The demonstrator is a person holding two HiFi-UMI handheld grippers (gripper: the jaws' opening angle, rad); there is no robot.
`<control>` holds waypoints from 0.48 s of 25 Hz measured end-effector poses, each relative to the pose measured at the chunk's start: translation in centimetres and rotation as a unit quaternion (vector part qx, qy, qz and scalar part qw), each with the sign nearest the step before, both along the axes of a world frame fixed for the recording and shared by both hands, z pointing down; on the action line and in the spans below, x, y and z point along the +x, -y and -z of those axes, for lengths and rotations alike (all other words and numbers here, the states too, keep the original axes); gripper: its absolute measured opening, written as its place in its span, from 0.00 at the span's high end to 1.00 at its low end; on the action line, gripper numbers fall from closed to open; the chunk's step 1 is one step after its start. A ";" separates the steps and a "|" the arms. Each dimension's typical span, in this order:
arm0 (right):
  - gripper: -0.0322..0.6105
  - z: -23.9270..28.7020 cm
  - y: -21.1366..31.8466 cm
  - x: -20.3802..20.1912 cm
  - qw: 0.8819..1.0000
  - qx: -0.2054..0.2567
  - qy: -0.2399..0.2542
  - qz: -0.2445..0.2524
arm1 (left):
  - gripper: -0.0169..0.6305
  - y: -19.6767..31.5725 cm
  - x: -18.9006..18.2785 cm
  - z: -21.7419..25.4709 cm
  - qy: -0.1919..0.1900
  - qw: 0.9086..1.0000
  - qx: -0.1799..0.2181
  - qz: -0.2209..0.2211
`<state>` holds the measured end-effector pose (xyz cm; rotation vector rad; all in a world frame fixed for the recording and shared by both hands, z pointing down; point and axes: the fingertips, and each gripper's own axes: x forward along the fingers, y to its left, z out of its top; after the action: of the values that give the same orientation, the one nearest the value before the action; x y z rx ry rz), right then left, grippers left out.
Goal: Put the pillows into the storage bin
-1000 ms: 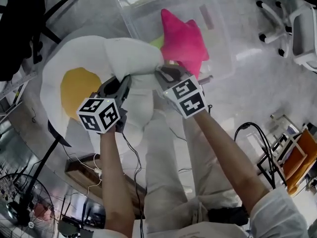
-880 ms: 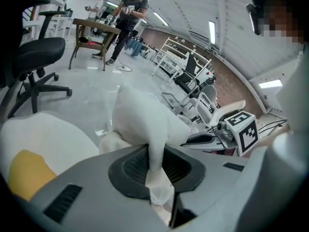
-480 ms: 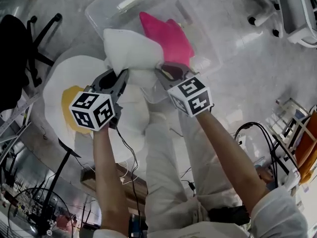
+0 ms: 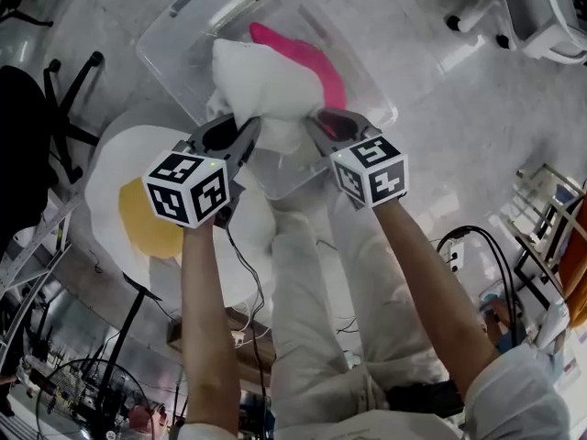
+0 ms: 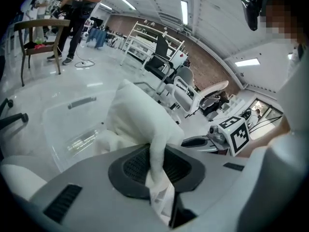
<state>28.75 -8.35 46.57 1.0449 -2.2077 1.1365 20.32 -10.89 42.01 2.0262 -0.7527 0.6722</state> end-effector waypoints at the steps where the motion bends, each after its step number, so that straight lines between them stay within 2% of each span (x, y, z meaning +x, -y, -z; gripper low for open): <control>1: 0.82 -0.1 0.3 1.0 1.000 0.000 -0.005 -0.011 | 0.85 0.3 0.9 -0.2 -0.006 1.000 -0.003 -0.003; 7: 0.83 0.0 2.0 5.9 0.997 0.006 -0.029 -0.077 | 0.85 1.7 5.4 -0.4 -0.029 0.999 -0.013 -0.022; 12: 0.83 1.1 1.4 5.9 0.998 0.018 -0.018 -0.062 | 0.86 1.1 5.4 0.5 -0.026 1.000 -0.007 -0.015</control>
<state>34.65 -9.77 45.45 1.2234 -2.1691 1.1243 25.71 -11.95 41.47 2.0373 -0.6867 0.6364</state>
